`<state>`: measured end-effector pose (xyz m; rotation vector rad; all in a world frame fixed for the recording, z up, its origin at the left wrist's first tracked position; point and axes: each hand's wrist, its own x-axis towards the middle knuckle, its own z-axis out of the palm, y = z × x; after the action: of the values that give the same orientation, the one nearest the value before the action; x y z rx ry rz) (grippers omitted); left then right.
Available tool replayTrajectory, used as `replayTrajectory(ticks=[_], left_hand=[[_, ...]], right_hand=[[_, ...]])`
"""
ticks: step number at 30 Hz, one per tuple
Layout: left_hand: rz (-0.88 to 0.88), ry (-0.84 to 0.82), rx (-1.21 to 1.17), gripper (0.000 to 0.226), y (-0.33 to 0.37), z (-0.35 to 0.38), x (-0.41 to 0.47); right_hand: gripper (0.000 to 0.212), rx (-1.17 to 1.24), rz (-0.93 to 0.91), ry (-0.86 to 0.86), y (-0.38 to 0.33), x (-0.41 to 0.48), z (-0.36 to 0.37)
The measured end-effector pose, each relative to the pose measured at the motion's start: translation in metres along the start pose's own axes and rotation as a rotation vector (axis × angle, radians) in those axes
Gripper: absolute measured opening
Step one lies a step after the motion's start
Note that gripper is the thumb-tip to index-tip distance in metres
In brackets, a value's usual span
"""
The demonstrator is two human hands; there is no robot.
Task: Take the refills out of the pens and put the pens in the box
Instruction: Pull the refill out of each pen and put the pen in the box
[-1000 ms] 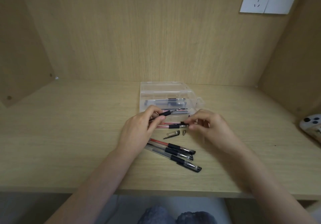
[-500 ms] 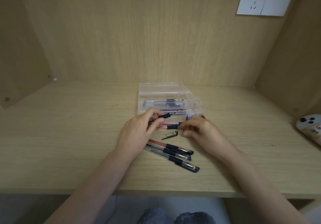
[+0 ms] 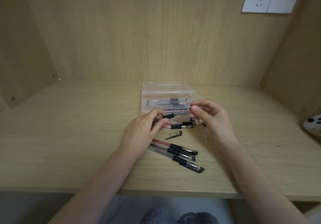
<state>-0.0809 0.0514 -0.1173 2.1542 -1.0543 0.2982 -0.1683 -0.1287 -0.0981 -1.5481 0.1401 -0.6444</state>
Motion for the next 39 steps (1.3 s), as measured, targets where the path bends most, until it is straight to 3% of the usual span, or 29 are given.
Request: replayTrajectory(ticks=[20, 29, 34, 37, 39], left_hand=[[0.021, 0.036, 0.015, 0.017, 0.000, -0.001, -0.002], [0.056, 0.034, 0.019, 0.018, 0.000, -0.002, -0.002], [0.066, 0.044, 0.004, 0.017, 0.001, -0.001, -0.002], [0.064, 0.052, -0.003, 0.017, 0.001, -0.001, -0.003], [0.067, 0.058, -0.009, 0.017, 0.000, -0.001, -0.003]], right_hand=[[0.018, -0.190, -0.033, -0.210, 0.010, -0.005, 0.008], [0.006, -0.355, -0.079, -0.193, 0.015, -0.006, 0.005], [0.036, -0.494, -0.147, -0.139, 0.014, -0.008, 0.006], [0.021, -0.307, -0.108, -0.158, 0.011, -0.008, 0.006], [0.011, -0.334, -0.112, -0.194, 0.014, -0.006, 0.006]])
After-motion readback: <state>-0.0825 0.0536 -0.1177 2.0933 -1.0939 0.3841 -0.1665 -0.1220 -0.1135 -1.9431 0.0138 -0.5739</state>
